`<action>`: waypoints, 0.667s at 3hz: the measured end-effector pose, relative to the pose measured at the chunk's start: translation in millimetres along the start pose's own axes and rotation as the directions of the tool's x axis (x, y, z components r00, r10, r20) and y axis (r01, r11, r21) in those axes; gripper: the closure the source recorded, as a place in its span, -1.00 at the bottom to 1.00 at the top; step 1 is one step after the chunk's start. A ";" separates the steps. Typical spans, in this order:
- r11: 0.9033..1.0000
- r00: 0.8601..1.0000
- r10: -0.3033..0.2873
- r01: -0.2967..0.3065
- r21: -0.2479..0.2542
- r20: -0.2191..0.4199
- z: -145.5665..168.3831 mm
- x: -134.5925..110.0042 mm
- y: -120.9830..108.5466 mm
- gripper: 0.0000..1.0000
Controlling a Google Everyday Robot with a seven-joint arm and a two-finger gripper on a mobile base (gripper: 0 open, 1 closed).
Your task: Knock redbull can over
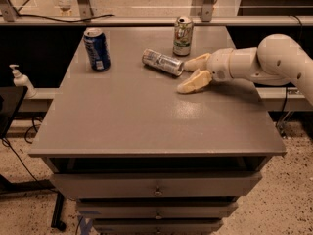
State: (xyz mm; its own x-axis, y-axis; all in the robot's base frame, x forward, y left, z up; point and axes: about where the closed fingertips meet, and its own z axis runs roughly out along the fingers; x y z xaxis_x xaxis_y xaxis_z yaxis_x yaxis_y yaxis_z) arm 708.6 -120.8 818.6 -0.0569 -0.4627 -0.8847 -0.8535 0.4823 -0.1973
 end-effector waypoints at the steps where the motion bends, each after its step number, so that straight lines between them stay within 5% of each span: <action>1: 1.000 1.000 0.000 0.000 0.000 0.000 -0.6 -1.1 -0.2 1.00; 2: 1.000 1.000 0.000 0.000 0.000 0.000 -0.9 -1.6 -0.3 1.00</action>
Offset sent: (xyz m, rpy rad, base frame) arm -0.1296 -0.1164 0.2059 0.2313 -0.0368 -0.0899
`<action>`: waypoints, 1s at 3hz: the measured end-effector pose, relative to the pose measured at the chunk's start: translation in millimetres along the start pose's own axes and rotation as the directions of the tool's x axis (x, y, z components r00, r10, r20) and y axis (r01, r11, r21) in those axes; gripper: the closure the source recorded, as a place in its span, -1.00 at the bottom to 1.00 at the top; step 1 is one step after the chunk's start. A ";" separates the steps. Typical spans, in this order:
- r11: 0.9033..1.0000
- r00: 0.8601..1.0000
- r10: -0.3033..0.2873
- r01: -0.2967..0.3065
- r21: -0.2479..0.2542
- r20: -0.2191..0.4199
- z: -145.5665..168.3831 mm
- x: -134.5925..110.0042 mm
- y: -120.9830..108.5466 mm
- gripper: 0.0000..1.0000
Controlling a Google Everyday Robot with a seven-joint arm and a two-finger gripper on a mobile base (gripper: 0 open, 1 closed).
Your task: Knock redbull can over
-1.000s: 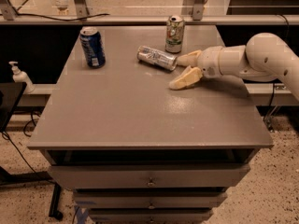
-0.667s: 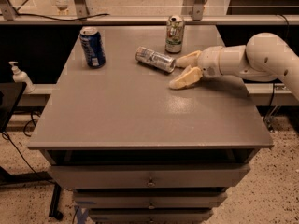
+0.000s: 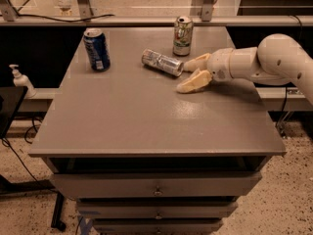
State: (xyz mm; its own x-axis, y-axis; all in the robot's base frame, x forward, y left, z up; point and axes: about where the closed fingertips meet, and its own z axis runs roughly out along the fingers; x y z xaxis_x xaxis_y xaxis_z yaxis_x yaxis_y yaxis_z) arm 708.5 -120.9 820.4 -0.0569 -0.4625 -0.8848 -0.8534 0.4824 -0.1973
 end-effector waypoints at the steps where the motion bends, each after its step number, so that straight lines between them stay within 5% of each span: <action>1: 1.000 1.000 0.000 0.000 0.000 0.000 -0.4 -1.0 -0.2 0.65; 3: 1.000 1.000 0.000 0.000 0.000 0.000 -0.3 -1.1 -0.2 -0.28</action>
Offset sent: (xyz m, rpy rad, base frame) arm 0.0077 0.0164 -0.0026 0.0639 -0.0111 0.0686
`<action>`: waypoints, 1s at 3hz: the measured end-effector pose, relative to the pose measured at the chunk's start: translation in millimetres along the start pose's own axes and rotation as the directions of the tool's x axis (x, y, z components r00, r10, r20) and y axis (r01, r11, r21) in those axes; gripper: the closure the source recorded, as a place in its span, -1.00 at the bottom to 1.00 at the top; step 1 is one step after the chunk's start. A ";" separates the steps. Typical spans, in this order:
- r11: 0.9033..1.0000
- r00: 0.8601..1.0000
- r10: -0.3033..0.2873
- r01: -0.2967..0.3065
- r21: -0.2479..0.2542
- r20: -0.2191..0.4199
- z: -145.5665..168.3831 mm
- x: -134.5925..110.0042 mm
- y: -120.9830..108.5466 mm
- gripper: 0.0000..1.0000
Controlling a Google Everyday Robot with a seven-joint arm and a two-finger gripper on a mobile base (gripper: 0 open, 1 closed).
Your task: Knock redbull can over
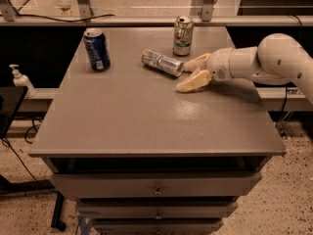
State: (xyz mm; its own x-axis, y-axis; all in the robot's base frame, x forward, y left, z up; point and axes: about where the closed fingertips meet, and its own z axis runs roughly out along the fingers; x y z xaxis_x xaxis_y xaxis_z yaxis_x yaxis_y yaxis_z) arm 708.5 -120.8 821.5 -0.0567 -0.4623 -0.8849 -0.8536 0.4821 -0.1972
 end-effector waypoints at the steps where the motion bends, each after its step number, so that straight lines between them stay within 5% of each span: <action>1: 1.000 1.000 0.000 0.000 0.000 0.000 -0.1 -0.1 0.0 -0.77; 2: 1.000 1.000 0.000 0.000 0.000 0.000 -0.1 -0.1 0.0 -1.00; 3: 1.000 1.000 0.000 0.000 0.000 0.000 -0.3 -0.2 0.0 -1.00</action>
Offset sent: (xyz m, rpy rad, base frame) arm -0.0551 -0.0491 0.1436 -0.1012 -0.0637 -0.0241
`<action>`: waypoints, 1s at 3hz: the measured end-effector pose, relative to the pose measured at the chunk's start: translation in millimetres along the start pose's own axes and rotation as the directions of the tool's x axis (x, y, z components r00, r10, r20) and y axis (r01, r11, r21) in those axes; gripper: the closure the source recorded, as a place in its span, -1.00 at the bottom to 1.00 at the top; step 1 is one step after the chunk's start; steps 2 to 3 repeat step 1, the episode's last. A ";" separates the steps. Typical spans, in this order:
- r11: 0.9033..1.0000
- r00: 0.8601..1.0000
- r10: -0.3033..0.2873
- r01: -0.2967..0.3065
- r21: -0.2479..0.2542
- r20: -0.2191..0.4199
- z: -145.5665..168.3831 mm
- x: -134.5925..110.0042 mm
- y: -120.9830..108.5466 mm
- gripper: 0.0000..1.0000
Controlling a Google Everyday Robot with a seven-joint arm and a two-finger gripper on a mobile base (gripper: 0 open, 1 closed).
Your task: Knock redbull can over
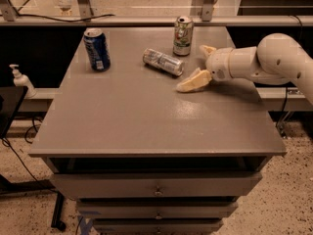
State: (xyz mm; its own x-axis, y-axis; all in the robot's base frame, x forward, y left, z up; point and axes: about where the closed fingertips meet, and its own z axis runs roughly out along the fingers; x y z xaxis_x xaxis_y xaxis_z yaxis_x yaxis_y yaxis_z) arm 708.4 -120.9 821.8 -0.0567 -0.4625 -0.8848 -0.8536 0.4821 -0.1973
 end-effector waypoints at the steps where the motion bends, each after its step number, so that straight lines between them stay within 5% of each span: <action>1: 1.000 1.000 0.000 0.000 0.000 0.000 0.1 0.0 0.1 -1.00; 3: 1.000 1.000 0.000 0.000 0.000 0.000 0.1 0.0 0.1 -1.00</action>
Offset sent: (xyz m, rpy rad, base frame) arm 0.0000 0.0000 0.0000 0.0000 0.0000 0.0000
